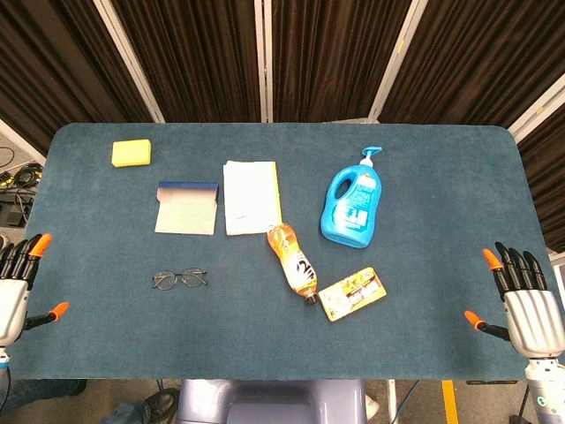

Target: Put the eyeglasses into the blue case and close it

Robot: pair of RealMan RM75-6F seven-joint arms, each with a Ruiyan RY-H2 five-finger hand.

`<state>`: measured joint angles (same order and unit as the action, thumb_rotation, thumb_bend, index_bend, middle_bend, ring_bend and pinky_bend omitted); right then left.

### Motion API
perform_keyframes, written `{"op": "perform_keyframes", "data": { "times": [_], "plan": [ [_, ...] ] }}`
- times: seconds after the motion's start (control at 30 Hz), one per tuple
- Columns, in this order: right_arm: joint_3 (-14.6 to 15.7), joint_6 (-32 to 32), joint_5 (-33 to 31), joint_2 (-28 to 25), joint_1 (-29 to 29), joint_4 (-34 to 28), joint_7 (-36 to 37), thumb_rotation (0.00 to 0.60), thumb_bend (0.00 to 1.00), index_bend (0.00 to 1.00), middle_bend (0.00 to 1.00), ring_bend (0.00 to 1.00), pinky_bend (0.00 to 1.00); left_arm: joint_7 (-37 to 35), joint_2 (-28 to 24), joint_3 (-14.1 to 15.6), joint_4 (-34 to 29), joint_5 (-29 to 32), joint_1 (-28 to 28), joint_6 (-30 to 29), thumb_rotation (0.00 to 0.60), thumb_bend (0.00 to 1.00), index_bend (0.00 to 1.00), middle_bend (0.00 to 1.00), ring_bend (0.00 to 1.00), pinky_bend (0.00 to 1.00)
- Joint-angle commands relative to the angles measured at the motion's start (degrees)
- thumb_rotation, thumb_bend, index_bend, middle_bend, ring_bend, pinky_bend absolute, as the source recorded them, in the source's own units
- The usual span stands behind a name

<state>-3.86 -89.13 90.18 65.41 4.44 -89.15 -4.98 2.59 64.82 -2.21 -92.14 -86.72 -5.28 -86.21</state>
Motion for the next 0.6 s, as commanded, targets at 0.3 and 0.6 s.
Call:
{"op": "perform_keyframes", "data": {
  "times": [0.3, 0.6],
  "plan": [
    [0.1, 0.3, 0.1, 0.0, 0.1, -1.0, -1.1, 0.6, 0.0, 0.0, 0.0, 0.0, 0.0, -2.9, -0.8, -0.4, -2.8, 2.7, -3.6, 8.1, 0.6, 0.0, 0.0, 0.0, 0.0, 0.0],
    [-0.3, 1.8, -1.3, 0.4, 0.7, -0.3, -1.2, 0.6, 0.0, 0.0, 0.0, 0.0, 0.0, 7.3, 3.1, -4.3, -8.1, 11.8, -12.2, 20.4, 0.6, 0.32, 0.22, 0.0, 0.0, 0.0]
  ]
}}
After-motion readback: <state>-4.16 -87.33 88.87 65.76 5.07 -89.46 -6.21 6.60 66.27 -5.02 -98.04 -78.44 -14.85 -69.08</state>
